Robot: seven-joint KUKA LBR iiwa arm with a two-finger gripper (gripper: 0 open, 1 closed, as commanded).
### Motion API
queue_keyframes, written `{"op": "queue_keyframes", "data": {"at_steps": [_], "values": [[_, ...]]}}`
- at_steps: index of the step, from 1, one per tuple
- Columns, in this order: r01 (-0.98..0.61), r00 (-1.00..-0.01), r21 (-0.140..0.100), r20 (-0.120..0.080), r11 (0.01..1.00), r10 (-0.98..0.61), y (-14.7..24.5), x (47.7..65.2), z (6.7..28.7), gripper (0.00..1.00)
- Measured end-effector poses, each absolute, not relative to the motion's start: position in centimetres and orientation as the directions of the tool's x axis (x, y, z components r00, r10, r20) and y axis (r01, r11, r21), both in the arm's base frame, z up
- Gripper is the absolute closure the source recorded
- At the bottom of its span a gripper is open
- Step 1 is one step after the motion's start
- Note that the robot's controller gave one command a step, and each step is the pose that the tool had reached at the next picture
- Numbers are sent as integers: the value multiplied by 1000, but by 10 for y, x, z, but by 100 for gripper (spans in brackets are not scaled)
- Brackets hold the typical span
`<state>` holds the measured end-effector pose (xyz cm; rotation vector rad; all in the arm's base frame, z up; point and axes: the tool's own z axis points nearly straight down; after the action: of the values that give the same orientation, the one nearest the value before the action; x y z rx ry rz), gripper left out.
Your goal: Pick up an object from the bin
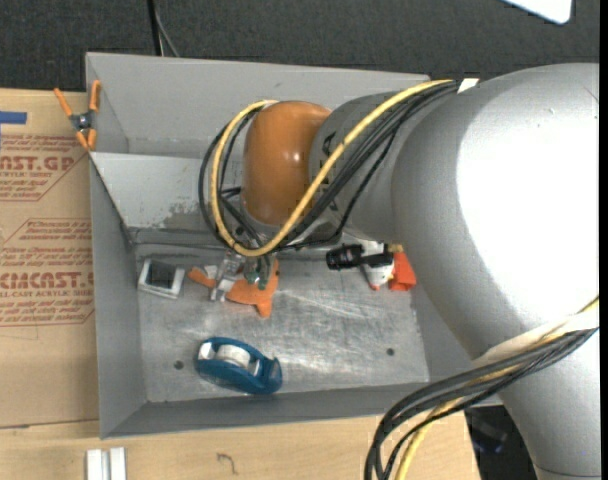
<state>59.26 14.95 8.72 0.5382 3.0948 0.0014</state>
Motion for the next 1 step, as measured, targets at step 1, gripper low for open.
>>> {"op": "queue_keyframes", "data": {"at_steps": [1], "values": [[338,-941,1,0,941,338,149,593,87,100]]}}
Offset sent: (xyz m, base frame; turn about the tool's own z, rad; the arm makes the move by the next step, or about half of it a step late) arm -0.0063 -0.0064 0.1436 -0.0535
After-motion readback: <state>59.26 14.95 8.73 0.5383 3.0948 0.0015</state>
